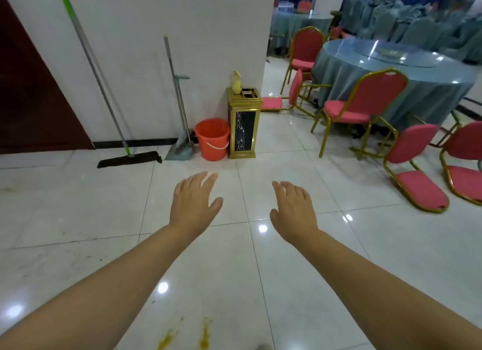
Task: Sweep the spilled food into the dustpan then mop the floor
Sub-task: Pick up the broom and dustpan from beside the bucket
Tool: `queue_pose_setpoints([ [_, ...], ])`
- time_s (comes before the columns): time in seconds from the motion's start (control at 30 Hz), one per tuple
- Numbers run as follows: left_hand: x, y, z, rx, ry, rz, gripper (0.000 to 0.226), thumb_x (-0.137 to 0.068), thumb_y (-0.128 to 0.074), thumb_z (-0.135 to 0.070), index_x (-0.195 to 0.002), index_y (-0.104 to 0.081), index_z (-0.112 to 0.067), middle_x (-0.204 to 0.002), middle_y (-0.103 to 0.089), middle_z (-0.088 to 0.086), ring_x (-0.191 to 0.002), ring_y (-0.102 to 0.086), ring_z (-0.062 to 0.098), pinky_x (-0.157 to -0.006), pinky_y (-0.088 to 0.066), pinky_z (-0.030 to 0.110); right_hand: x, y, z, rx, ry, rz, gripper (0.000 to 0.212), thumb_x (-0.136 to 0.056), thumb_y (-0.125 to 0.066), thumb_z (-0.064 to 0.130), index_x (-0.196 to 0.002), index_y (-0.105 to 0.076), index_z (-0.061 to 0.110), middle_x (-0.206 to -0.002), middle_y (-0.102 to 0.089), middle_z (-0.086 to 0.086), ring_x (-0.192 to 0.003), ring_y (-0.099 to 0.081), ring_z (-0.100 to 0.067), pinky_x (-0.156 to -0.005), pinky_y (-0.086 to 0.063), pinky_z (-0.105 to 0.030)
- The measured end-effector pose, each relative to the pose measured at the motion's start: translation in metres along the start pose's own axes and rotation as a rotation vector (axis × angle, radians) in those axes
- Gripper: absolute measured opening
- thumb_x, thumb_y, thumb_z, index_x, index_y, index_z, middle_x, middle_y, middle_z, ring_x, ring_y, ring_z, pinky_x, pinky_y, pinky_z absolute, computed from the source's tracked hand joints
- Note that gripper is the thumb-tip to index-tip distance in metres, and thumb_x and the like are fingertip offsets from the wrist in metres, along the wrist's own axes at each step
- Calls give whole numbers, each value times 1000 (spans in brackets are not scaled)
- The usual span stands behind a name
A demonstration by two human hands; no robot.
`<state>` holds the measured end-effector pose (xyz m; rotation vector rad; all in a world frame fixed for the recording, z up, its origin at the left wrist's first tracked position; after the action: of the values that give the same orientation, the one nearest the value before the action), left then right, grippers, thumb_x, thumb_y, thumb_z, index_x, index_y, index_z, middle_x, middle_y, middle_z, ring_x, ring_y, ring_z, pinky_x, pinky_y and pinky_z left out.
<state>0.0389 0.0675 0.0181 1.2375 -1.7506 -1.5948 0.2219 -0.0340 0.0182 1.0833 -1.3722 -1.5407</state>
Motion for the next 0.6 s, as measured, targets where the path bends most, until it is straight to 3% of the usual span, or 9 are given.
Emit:
queue_pose_setpoints([
  [0.3, -100, -55, -18, 74, 199, 41, 59, -92, -51, -40, -146, -34, -26, -151, -36, 1, -138, -30, 20, -114, -20, 36, -134, -17, -75, -27, 118, 45, 58, -93, -47, 22, -148, -29, 19, -146, -39, 0, -132, -38, -18, -114, -24, -32],
  [0.6, -196, -94, 35, 101, 376, 54, 57, -93, -51, -37, -146, -35, -25, -151, -36, 2, -138, -30, 19, -112, -21, 35, -272, -55, -75, -65, 176, 95, 57, -92, -49, 25, -146, -32, 21, -145, -41, 2, -131, -39, -17, -113, -27, -33],
])
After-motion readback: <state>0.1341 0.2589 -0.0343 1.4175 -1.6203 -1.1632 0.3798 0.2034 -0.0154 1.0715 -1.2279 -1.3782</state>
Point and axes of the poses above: each hand's wrist, its own x-axis away from the middle knuckle, its own y-axis out of the back of the hand, z = x × y, the point moved 8 cm from there along -x, towards the middle knuckle
